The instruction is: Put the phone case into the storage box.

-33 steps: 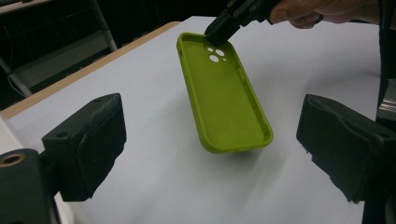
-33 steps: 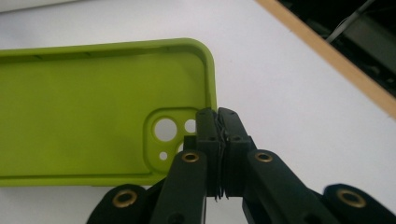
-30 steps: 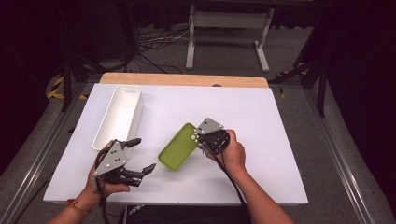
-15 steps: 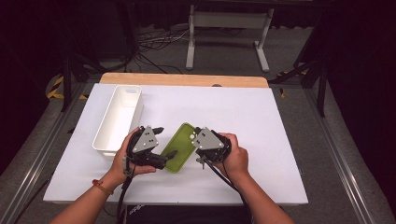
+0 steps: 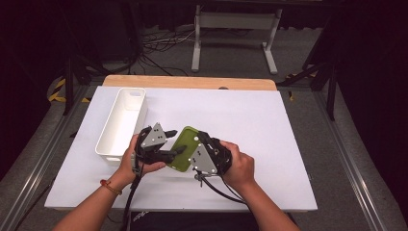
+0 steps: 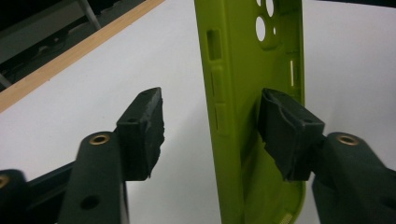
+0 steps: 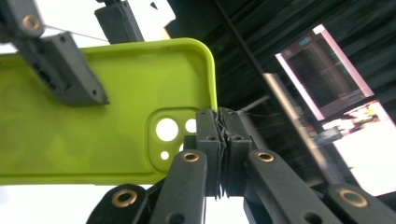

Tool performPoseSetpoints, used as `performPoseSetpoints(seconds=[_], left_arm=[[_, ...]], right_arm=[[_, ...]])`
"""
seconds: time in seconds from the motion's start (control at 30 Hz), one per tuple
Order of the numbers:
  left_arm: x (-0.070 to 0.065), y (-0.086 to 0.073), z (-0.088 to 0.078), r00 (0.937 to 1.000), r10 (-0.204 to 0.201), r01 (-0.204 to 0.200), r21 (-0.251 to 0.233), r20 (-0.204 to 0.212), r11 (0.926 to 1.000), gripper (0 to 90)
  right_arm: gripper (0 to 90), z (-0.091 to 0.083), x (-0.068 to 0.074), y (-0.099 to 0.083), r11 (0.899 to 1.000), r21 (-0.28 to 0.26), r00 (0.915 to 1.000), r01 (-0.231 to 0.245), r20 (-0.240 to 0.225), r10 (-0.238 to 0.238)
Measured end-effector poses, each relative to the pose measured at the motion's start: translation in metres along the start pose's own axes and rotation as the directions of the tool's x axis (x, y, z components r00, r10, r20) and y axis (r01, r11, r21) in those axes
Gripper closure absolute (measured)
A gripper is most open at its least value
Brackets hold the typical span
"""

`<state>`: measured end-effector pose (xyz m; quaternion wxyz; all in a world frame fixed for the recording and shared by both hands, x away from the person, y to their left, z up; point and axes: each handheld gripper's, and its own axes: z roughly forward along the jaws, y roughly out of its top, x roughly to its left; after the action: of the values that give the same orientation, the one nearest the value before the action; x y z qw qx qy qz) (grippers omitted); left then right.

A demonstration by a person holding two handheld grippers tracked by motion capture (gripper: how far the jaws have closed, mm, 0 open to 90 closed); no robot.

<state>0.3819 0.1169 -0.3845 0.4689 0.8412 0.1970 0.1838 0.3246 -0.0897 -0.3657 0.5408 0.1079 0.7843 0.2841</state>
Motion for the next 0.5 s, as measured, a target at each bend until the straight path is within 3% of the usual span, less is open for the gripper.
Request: performPoseSetpoints(seconds=[0.17,0.3,0.4,0.5], left_arm=[[0.0005,0.0049,-0.0018,0.9999,0.01,-0.01,-0.009,0.012,0.9999,48.0],[0.0007,0.0079,-0.005,0.9997,0.003,-0.003,-0.034,0.024,0.9994,58.7],[-0.0003,0.0077,-0.0065,0.999,0.006,-0.004,-0.042,0.045,0.9991,66.4],[-0.0016,0.007,-0.008,0.9993,0.009,-0.007,-0.051,0.036,0.9987,71.4]], right_arm=[[88.5,-0.0017,0.003,0.0018,0.999,-0.007,0.9993,0.035,0.014,-0.035],[88.5,-0.0023,0.0056,0.0031,0.997,-0.008,0.9967,0.08,0.019,-0.079],[88.4,-0.0025,0.0067,0.0033,0.997,-0.013,0.9963,0.082,0.024,-0.082],[88.2,-0.0031,0.0076,0.004,0.993,-0.027,0.993,0.114,0.034,-0.113]])
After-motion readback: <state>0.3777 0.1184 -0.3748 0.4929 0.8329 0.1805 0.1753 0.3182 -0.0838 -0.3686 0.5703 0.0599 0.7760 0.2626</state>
